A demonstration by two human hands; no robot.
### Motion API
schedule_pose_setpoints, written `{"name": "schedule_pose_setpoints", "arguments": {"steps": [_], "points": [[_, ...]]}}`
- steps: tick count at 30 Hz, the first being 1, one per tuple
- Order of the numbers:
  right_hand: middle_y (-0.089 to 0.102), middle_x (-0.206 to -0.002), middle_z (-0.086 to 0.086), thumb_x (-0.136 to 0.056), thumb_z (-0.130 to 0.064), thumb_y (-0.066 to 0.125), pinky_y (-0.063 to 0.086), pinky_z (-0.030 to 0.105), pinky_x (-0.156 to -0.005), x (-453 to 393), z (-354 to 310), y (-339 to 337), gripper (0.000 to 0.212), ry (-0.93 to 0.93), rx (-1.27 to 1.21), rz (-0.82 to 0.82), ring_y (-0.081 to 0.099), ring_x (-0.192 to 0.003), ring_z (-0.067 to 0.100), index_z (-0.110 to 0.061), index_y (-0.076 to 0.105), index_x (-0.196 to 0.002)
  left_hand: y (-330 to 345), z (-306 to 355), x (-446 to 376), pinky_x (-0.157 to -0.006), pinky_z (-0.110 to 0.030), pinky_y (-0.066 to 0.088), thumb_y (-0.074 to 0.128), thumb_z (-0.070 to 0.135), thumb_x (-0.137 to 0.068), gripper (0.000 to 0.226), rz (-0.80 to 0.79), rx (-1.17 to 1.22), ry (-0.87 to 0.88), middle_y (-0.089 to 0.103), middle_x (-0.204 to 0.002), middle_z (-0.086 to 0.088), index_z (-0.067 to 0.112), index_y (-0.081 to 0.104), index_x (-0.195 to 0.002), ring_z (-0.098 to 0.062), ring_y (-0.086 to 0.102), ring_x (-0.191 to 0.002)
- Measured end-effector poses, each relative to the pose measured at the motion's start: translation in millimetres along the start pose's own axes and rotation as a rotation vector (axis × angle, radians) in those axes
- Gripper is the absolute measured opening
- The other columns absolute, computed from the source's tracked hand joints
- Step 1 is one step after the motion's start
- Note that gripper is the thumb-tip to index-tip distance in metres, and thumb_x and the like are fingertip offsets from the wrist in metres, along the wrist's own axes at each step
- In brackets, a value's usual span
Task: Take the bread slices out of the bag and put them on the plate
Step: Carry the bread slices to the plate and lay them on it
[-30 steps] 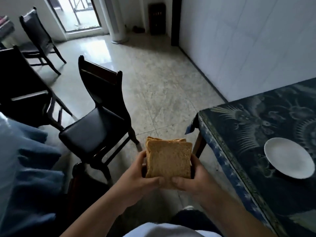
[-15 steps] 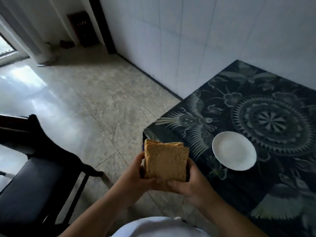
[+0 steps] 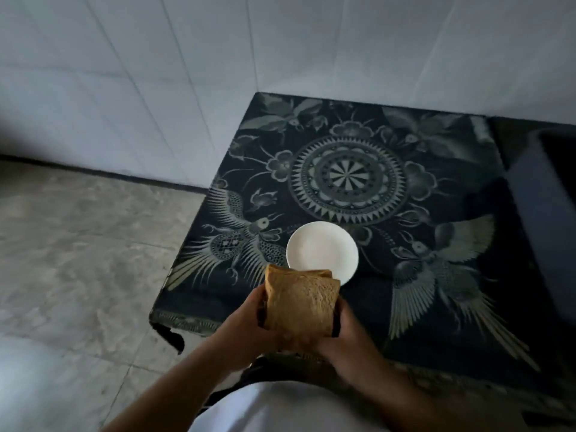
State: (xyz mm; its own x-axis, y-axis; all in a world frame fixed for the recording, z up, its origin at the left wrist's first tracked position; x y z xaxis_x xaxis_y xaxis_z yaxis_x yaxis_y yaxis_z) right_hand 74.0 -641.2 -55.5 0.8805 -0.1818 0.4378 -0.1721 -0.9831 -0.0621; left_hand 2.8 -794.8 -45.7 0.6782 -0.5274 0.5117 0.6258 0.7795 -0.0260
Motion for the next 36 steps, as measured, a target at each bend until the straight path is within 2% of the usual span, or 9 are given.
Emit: {"name": "schedule_pose_setpoints", "arguments": {"steps": [3, 9, 14, 17, 22, 26, 28, 32, 36], "points": [[0.067, -0.108, -0.027, -0.063, -0.02, 0.092, 0.048, 0.004, -0.066, -12, 3, -5, 0.075, 0.049, -0.026, 0.092, 0.061, -0.093, -0.016, -0.049, 0.045, -0.114, -2, 6, -26, -0.071, -0.027, 0.061, 0.097, 0.023, -0.051, 0.091, -0.102, -0.031, -0.027, 0.073, -0.103, 0.016, 0.042, 0.046, -0.125, -0.01, 0.072, -0.096], [0.058, -0.122, -0.014, -0.066, -0.021, 0.09, 0.049, 0.02, -0.082, -33, 13, -10, 0.09, 0.115, -0.007, 0.239, 0.057, -0.111, 0.005, -0.036, 0.037, -0.138, -15, 5, -71, -0.084, -0.039, 0.06, 0.086, 0.013, -0.069, 0.088, -0.174, -0.22, -0.072, 0.066, -0.116, -0.002, 0.033, 0.036, -0.139, -0.02, 0.069, -0.102], [0.052, -0.109, -0.024, -0.066, -0.024, 0.09, 0.047, 0.008, -0.061, -51, 25, -22, 0.088, 0.179, 0.005, 0.297, 0.052, -0.096, -0.008, -0.035, 0.036, -0.134, -14, -2, -100, -0.086, -0.042, 0.06, 0.08, 0.003, -0.076, 0.073, -0.182, -0.233, -0.136, 0.064, -0.113, -0.006, 0.018, 0.04, -0.135, -0.022, 0.066, -0.102], [0.053, -0.109, -0.02, -0.067, -0.024, 0.089, 0.046, 0.007, -0.059, -67, 29, -34, 0.085, 0.208, 0.039, 0.282, 0.051, -0.093, -0.008, -0.036, 0.035, -0.13, -9, -1, -116, -0.082, -0.039, 0.061, 0.082, 0.005, -0.075, 0.073, -0.181, -0.231, -0.134, 0.063, -0.114, -0.008, 0.021, 0.04, -0.132, -0.023, 0.065, -0.102], [0.055, -0.124, -0.005, -0.069, -0.021, 0.088, 0.046, 0.02, -0.076, -100, 26, -52, 0.087, 0.24, 0.077, 0.214, 0.053, -0.11, 0.013, -0.025, 0.035, -0.139, -7, 3, -143, -0.069, -0.027, 0.061, 0.08, 0.004, -0.076, 0.072, -0.121, -0.206, -0.158, 0.061, -0.111, -0.003, 0.022, 0.041, -0.133, -0.017, 0.066, -0.097], [0.057, -0.119, -0.006, -0.072, -0.012, 0.085, 0.051, 0.025, -0.08, -133, 24, -65, 0.082, 0.25, 0.072, 0.181, 0.055, -0.111, 0.016, -0.02, 0.038, -0.139, -9, 10, -175, -0.079, -0.05, 0.062, 0.079, 0.005, -0.076, 0.07, -0.057, -0.273, -0.182, 0.059, -0.114, -0.005, 0.024, 0.04, -0.132, -0.027, 0.065, -0.1], [0.056, -0.112, -0.011, -0.073, -0.011, 0.083, 0.05, 0.023, -0.077, -144, 21, -69, 0.08, 0.25, 0.096, 0.189, 0.055, -0.107, 0.012, -0.019, 0.039, -0.139, -10, 15, -186, -0.083, -0.048, 0.06, 0.08, 0.006, -0.076, 0.073, -0.039, -0.313, -0.177, 0.06, -0.113, -0.004, 0.022, 0.04, -0.135, -0.025, 0.064, -0.101], [0.059, -0.119, -0.001, -0.073, -0.01, 0.081, 0.051, 0.045, -0.094, -173, 22, -82, 0.075, 0.271, 0.121, 0.212, 0.056, -0.113, 0.022, -0.02, 0.042, -0.136, -9, 21, -217, -0.086, -0.04, 0.057, 0.08, 0.009, -0.076, 0.073, -0.009, -0.352, -0.183, 0.061, -0.111, 0.0, 0.02, 0.041, -0.137, -0.019, 0.063, -0.101], [0.059, -0.119, 0.004, -0.07, -0.015, 0.082, 0.051, 0.047, -0.093, -192, 21, -90, 0.064, 0.284, 0.192, 0.263, 0.057, -0.111, 0.024, -0.021, 0.049, -0.125, -9, 25, -237, -0.093, -0.049, 0.055, 0.08, 0.012, -0.075, 0.07, 0.013, -0.396, -0.187, 0.062, -0.117, -0.003, 0.02, 0.043, -0.135, -0.024, 0.062, -0.106]]}}
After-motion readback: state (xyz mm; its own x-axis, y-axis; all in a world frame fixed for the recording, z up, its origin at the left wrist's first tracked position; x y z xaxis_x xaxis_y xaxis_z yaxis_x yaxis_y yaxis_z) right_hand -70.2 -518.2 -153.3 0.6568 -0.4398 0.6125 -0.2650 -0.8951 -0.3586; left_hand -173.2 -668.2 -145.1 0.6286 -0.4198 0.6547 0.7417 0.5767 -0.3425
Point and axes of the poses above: each hand's wrist, its own x-axis away from the middle knuckle, its own y-axis out of the palm, z = x × y, the point moved 8 cm from there along -x, towards the middle knuckle
